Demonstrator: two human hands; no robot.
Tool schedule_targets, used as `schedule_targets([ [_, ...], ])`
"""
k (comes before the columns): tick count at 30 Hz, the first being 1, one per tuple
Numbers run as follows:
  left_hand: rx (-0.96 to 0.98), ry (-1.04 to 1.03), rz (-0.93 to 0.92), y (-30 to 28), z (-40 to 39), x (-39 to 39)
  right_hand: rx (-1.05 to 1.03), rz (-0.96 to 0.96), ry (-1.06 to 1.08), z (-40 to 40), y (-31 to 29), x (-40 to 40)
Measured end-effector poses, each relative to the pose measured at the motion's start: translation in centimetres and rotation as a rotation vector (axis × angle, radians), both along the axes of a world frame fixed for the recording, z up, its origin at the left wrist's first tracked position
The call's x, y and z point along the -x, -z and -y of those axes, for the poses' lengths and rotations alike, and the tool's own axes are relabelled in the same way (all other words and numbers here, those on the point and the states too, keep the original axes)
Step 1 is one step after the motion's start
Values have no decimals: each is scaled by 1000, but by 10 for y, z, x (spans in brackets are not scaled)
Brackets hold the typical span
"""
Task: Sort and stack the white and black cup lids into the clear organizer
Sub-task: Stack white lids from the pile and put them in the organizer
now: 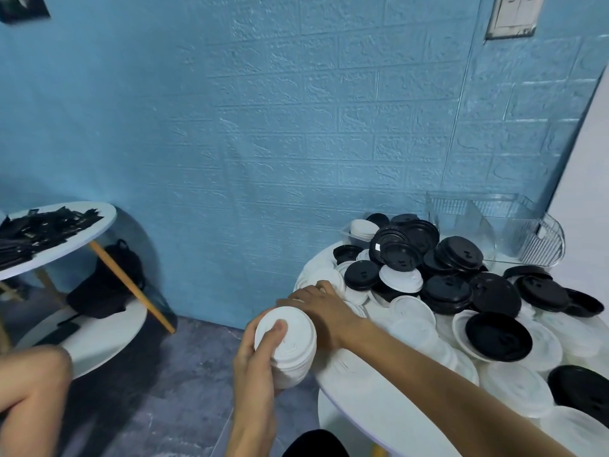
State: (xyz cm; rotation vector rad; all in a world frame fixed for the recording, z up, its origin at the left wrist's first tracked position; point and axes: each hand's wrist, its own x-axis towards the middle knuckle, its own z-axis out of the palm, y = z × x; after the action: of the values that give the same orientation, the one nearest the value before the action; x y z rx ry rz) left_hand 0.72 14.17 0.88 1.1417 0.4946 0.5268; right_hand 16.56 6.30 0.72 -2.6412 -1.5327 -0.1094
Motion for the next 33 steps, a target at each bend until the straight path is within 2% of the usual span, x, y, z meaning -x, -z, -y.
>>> schedule_targets([
  [8,-15,18,16,0,0,2,-145,-78,30,4,8,-6],
  [14,-7,29,22,2,0,0,-448,-204,67,15,-8,-7],
  [19,-42,46,26,-5,7,-10,-676,-403,218,41,-27,2],
  [23,-48,92,40,-14,26,-21,-851,-556,244,78,-38,22],
  [28,-96,205,38,-21,58,-30,-975,-546,285,121,-47,59],
  [33,-242,320,50,-24,89,-34,-1025,-453,337,155,-47,86],
])
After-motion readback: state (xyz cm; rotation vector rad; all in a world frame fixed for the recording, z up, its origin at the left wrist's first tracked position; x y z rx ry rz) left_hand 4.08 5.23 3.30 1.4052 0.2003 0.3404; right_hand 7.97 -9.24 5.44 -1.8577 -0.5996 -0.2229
